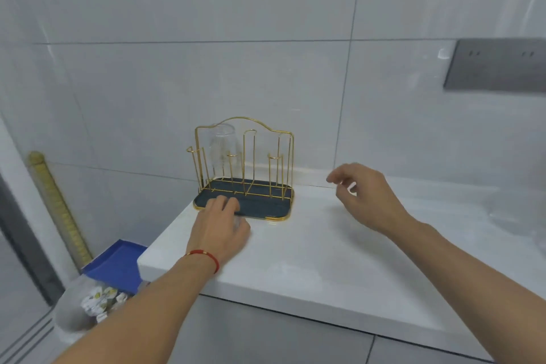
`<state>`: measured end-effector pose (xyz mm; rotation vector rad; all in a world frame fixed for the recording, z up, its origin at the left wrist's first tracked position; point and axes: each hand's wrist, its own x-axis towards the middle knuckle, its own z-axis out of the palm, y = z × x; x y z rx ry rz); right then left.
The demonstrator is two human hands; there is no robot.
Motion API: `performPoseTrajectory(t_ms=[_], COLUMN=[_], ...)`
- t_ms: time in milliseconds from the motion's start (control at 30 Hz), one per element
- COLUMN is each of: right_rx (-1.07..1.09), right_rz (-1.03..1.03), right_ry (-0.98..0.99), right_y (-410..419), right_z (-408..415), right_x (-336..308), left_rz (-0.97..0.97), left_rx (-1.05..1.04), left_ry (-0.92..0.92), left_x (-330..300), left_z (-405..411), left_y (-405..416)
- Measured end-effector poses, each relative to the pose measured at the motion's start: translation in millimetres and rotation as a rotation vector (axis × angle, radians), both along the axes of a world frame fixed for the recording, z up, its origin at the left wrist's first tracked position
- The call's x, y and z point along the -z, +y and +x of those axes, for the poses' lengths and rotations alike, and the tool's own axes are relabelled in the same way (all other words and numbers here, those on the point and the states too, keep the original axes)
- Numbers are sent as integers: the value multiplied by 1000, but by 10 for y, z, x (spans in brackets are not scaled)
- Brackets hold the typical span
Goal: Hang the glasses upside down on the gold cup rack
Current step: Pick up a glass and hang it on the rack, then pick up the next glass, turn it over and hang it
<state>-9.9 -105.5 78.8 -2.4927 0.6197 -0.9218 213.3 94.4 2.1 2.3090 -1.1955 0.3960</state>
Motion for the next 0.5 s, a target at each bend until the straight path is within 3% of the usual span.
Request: performPoseTrajectory(t_ms=[133, 367, 500], right_rx=[221, 710, 881], right_rz=[72, 227, 349], right_ry=[91, -235, -382], right_y=[-169, -388, -454], right_z=[-952, -1982, -2210], right_x=[475, 719, 759], left_rz=[-54, -125, -33], left_rx=[143, 525, 629], left_ry=[41, 125, 66], left_x=[-77, -71, 61], left_z=[-499, -2106, -2419], left_y=[-287, -1347, -1587])
